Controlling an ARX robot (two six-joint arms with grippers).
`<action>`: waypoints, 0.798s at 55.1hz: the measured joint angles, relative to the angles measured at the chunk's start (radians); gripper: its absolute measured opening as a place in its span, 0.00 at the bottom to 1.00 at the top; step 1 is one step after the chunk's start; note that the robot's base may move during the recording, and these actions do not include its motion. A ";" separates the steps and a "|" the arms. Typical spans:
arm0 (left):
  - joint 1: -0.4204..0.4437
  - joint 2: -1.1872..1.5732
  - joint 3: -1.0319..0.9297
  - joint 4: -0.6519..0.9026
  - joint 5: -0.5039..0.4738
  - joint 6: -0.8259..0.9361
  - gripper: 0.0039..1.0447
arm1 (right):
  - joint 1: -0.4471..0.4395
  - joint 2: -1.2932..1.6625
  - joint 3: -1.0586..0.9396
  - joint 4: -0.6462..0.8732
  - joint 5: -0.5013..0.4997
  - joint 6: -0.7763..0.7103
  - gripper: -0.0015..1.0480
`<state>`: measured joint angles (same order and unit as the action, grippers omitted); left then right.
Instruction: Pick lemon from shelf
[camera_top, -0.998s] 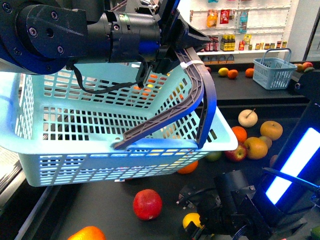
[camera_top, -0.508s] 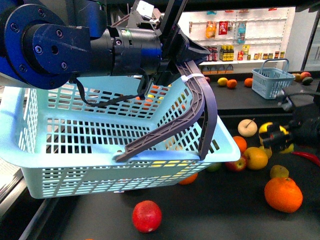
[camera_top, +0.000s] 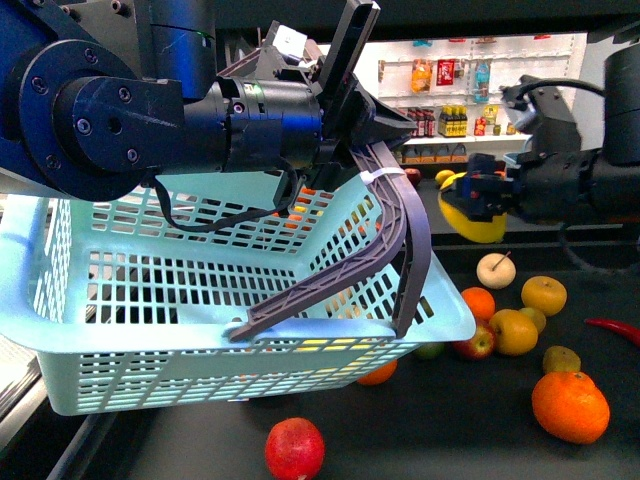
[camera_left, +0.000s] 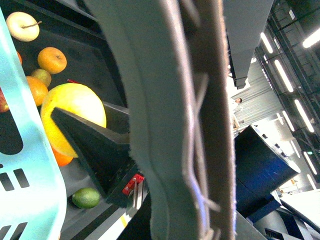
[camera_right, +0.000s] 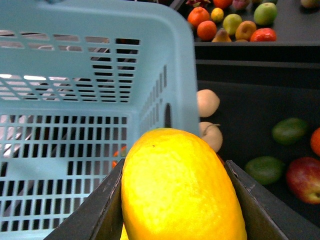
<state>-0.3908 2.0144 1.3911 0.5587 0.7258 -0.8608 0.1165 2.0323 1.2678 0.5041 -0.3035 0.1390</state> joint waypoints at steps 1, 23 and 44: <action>0.000 0.000 0.000 0.000 0.000 0.000 0.06 | 0.004 0.000 0.000 0.000 0.001 0.001 0.49; 0.000 0.000 0.000 0.000 0.000 0.000 0.06 | 0.064 0.003 -0.035 -0.018 -0.008 -0.002 0.77; 0.000 0.000 0.000 -0.001 0.000 -0.002 0.06 | 0.023 -0.037 -0.064 -0.017 0.078 -0.069 0.93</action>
<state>-0.3908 2.0148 1.3911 0.5579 0.7254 -0.8623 0.1390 1.9953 1.2037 0.4873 -0.2256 0.0700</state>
